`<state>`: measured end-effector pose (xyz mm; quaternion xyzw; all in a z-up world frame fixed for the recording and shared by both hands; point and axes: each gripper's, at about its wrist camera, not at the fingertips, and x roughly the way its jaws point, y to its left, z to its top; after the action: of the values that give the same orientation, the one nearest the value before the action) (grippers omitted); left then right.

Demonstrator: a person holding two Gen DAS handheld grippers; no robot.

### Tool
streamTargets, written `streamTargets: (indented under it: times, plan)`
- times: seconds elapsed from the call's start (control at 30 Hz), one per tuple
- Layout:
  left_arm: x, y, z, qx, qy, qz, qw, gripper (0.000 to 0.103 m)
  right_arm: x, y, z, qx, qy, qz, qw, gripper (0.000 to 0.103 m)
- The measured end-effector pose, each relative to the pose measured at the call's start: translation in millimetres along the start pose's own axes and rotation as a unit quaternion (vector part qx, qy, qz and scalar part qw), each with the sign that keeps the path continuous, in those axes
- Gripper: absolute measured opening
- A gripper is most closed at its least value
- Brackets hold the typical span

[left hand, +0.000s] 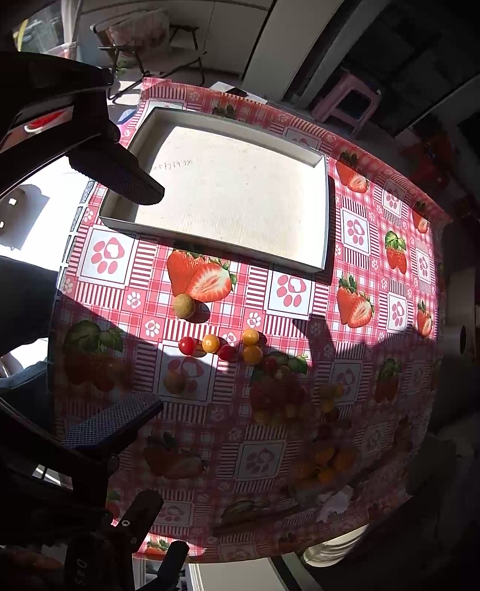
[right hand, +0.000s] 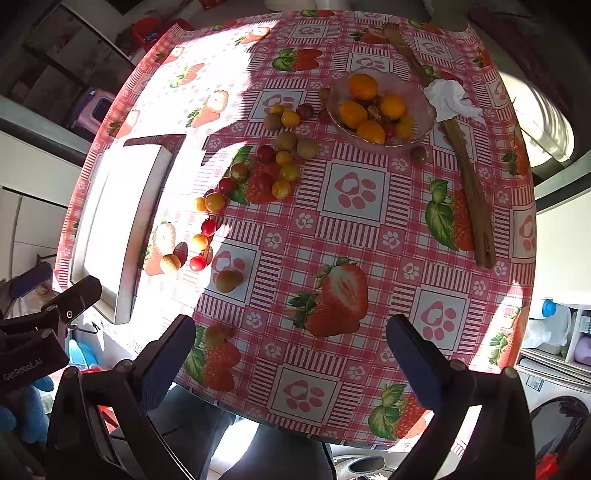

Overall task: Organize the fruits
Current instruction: 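Bring both tools over the scattered fruits beside the white tray, then grasp a small kiwi with the left tool while the right tool grasps a yellow cherry tomato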

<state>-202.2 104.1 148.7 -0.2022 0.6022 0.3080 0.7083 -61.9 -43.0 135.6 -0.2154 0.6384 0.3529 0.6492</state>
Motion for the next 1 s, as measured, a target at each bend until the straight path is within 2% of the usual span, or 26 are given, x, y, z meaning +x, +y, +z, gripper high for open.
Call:
streamTargets:
  times: [0.4,0.57,1.0]
  plan:
    - [6,11,-3,0.014,-0.007,-0.009,0.9998,0.102,-2,10,-2,0.008,-0.003,-0.016,1.0,0.103]
    - [13,23,-1,0.023,-0.007,-0.017,0.9996,0.102,-3,12,-3,0.034,-0.013,-0.022,0.999,0.103]
    - [83,12,-20,0.101,0.015,-0.039,0.994,0.102,36,6,-11,0.09,-0.004,-0.052,0.995,0.103]
